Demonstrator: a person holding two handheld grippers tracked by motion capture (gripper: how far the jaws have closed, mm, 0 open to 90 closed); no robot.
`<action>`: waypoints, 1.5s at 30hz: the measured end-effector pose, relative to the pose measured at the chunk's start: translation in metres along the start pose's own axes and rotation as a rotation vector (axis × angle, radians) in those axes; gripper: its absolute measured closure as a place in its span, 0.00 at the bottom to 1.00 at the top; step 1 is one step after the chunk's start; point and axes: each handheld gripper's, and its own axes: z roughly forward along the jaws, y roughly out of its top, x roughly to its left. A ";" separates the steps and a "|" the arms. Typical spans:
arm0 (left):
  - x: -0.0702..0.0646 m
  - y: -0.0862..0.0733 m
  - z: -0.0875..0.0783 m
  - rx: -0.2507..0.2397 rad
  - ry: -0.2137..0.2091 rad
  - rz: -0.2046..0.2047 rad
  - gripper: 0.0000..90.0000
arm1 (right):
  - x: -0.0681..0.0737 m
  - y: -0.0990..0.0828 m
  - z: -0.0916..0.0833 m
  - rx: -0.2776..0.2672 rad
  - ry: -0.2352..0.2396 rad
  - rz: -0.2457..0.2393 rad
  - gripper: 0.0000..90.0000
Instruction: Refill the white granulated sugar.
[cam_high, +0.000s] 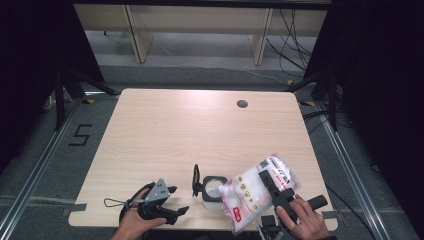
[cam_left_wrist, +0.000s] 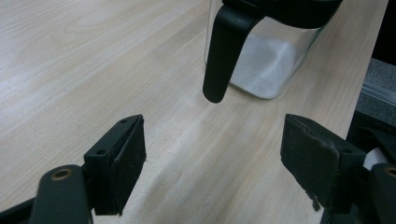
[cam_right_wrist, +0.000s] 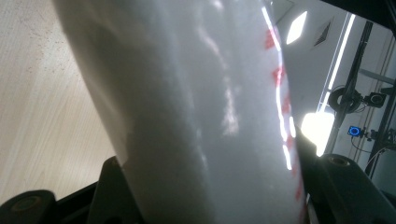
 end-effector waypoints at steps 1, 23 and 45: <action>0.000 0.000 0.000 0.000 0.000 0.000 0.24 | 0.000 0.000 0.000 0.004 0.005 0.000 0.53; -0.001 -0.001 -0.001 0.010 0.006 -0.025 0.24 | 0.001 0.000 0.000 -0.001 0.006 -0.002 0.53; 0.001 0.000 0.000 0.037 0.013 -0.010 0.24 | 0.002 -0.001 0.002 -0.009 0.001 0.001 0.54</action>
